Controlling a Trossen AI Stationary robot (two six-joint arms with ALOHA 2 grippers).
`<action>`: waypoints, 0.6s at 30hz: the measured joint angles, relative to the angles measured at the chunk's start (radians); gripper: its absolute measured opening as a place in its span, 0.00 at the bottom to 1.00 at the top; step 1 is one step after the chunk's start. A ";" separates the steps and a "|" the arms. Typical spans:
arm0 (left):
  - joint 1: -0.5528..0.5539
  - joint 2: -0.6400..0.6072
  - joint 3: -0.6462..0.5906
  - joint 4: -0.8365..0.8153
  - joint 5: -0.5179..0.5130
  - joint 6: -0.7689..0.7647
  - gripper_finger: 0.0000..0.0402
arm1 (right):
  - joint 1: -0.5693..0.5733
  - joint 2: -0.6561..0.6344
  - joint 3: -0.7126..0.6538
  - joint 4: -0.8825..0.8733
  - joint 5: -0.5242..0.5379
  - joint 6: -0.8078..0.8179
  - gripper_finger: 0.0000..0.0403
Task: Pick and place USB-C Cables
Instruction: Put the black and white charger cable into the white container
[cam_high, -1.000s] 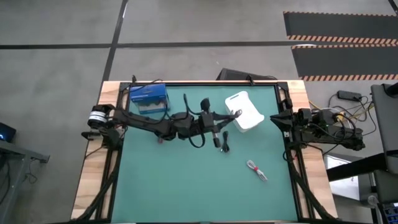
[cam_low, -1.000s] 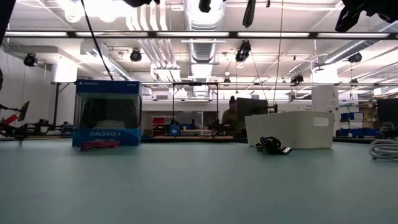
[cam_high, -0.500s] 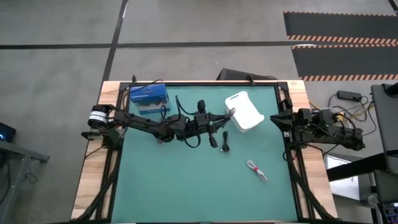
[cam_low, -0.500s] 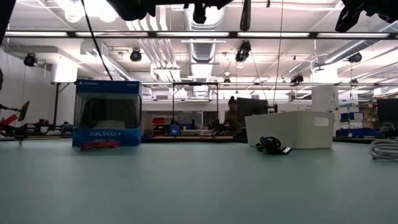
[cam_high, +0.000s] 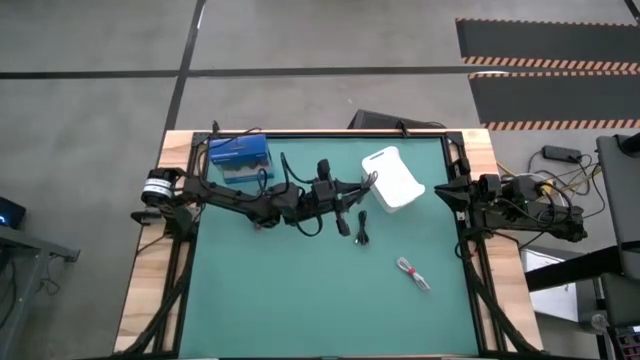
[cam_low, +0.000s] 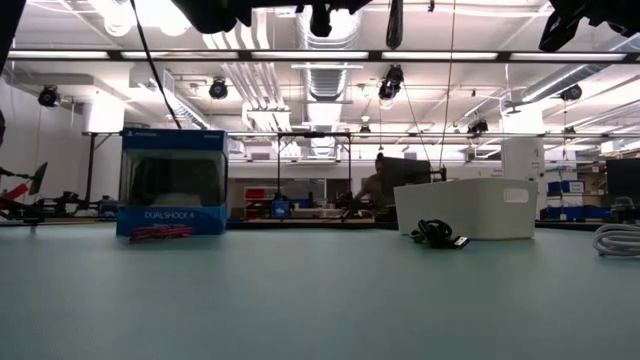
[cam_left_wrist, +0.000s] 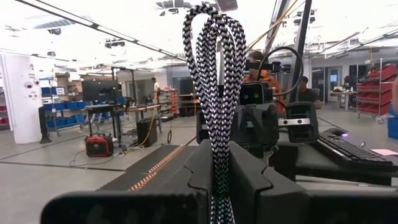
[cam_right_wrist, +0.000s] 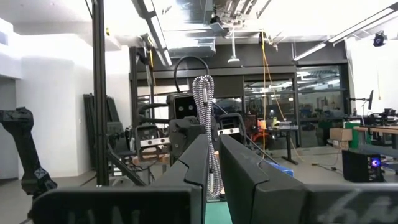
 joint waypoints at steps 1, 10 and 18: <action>0.001 0.000 0.000 0.000 0.000 0.000 0.03 | 0.000 0.000 0.000 0.000 0.000 0.000 0.07; 0.009 0.000 0.000 0.008 0.000 -0.002 0.03 | 0.000 0.000 0.000 0.001 0.000 0.000 0.07; 0.013 0.000 0.000 0.029 0.000 -0.011 0.03 | 0.000 0.000 0.000 0.001 0.001 -0.008 0.07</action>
